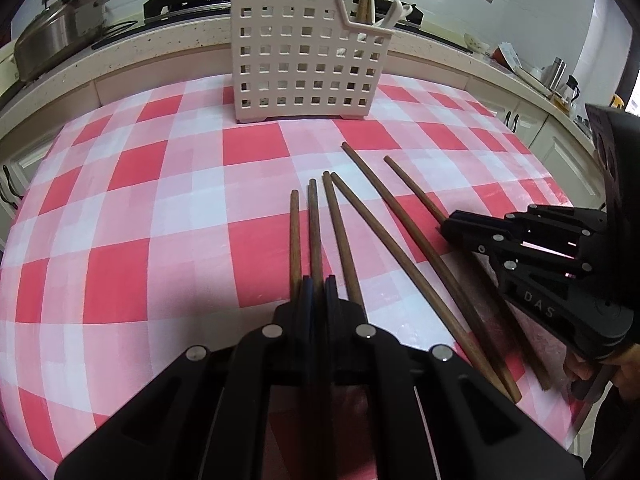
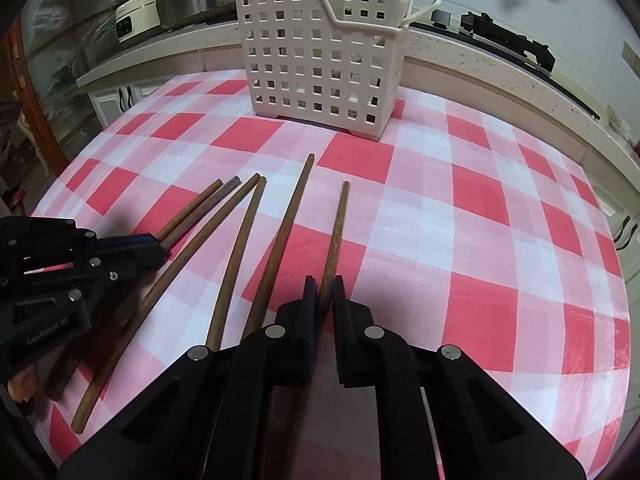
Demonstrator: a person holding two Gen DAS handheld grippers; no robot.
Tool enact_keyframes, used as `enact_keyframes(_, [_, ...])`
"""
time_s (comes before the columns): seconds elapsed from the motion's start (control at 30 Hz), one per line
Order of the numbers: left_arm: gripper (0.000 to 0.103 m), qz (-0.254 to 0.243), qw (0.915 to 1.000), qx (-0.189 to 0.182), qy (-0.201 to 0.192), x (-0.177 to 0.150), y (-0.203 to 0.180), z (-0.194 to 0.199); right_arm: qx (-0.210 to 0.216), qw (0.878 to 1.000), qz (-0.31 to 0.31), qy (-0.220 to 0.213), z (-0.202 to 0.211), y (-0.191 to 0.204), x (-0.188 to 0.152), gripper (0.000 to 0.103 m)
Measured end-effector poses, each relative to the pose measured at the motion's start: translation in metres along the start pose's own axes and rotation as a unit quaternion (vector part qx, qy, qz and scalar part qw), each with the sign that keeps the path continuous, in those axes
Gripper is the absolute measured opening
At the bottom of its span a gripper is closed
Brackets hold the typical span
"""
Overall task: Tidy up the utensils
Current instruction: 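Lift both held chopsticks upright toward the basket with both grippers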
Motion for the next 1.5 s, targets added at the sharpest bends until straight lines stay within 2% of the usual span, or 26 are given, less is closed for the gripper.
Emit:
enact_keyframes(0.53, [0.006, 0.007, 0.9993, -0.004, -0.035, 0.006, -0.001, 0.037, 0.006, 0.999, -0.035, -0.041, 0.041, -0.014, 0.005, 0.008])
enact_keyframes(1.1, [0.006, 0.027, 0.9916, 0.017, -0.126, 0.018, 0.019, 0.126, 0.005, 0.992, -0.044, -0.115, 0.117, -0.016, 0.018, 0.008])
enact_keyframes(1.5, [0.006, 0.025, 0.9871, 0.017, -0.157, 0.018, 0.011, 0.164, -0.001, 0.989, -0.044, -0.138, 0.144, -0.014, 0.016, 0.008])
Point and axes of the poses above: each gripper's, at about its wrist camera, not at the fingertips, and z roughly against the way its jaws point, y to its left, x to its top, the point moved 4 cm from there along -z, roughly the way its jaws point
